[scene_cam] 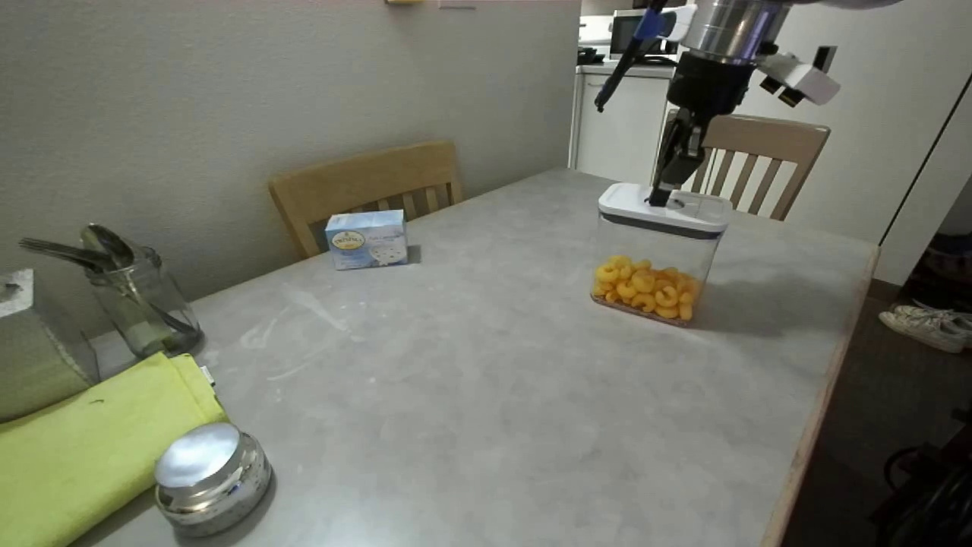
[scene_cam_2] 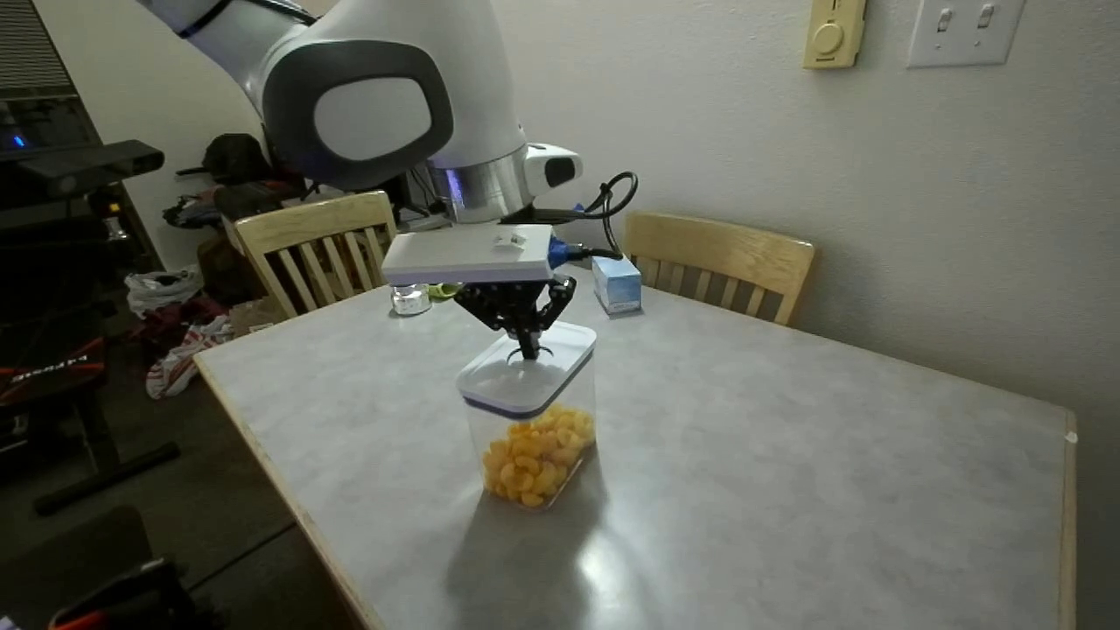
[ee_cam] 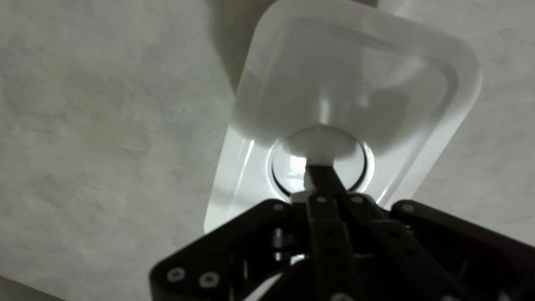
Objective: Close the container
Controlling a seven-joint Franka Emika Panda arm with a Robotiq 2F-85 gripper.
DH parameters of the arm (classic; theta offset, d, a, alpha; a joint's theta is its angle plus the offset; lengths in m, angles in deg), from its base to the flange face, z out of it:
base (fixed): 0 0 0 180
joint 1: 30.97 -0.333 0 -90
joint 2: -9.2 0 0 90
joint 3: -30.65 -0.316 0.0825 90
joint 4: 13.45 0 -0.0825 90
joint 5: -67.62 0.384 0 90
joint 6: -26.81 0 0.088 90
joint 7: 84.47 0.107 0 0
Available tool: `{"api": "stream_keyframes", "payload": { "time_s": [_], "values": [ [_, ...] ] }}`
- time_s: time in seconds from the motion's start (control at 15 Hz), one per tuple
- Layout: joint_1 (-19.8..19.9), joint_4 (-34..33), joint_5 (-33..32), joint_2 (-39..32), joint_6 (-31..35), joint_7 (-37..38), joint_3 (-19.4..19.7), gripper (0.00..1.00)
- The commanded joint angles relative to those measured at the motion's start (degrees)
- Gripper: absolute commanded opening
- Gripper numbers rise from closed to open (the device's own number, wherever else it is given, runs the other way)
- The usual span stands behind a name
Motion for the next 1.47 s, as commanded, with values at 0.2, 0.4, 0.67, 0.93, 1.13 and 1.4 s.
{"api": "stream_keyframes", "payload": {
  "time_s": [0.2,0.4,0.67,0.93,1.13,1.4],
  "values": [
    [0.39,1.14,-3.57,1.02,-0.63,0.72,0.17,0.0],
    [0.09,1.33,-7.68,3.06,-2.12,1.9,0.51,0.0],
    [-0.02,1.58,-10.75,5.35,-2.37,3.01,0.65,0.0],
    [-0.23,1.57,-10.87,6.98,-3.24,3.22,0.75,0.32],
    [-0.37,1.93,-9.97,7.76,-4.39,3.02,0.73,0.54],
    [-0.57,2.8,-9.57,8.76,-5.45,2.76,0.73,0.81]
  ]
}}
